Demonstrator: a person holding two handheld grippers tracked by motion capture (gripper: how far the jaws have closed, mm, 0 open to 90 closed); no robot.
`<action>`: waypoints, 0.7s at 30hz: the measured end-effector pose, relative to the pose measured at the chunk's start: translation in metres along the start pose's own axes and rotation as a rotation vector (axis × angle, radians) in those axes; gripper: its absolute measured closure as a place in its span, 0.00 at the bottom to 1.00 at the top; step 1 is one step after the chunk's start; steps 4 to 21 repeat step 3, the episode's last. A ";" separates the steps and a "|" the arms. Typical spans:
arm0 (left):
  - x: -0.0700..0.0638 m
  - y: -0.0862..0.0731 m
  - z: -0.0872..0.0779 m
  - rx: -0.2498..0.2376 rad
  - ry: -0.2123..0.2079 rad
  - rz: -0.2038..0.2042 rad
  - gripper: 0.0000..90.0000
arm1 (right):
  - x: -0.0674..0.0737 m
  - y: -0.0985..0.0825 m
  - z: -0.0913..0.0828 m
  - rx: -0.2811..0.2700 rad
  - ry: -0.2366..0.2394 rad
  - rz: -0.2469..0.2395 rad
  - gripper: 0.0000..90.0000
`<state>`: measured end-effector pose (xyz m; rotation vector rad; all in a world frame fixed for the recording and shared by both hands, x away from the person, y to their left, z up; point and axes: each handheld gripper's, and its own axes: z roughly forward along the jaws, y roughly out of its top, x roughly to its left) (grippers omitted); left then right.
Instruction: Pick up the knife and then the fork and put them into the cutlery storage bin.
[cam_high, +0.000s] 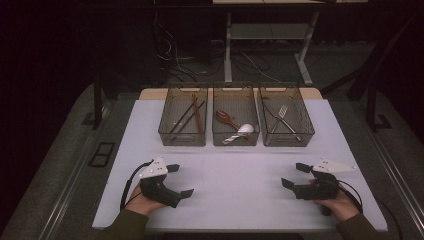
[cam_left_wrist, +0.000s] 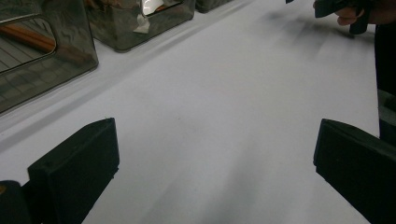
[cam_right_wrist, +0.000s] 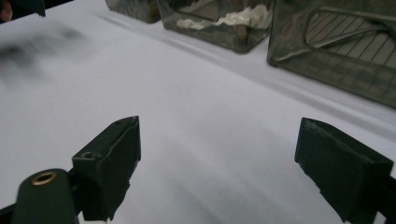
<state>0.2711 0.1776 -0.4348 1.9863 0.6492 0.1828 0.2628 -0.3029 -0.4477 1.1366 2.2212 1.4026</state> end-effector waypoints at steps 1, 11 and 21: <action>0.000 0.000 0.000 0.000 0.000 0.000 0.00 | 0.000 -0.001 0.000 0.008 0.004 -0.001 0.15; 0.000 0.000 0.000 0.002 0.001 0.000 0.00 | 0.000 0.000 0.000 0.012 0.007 -0.015 0.15; 0.000 0.000 0.000 0.002 0.001 0.000 0.00 | 0.000 0.000 0.000 0.012 0.007 -0.015 0.15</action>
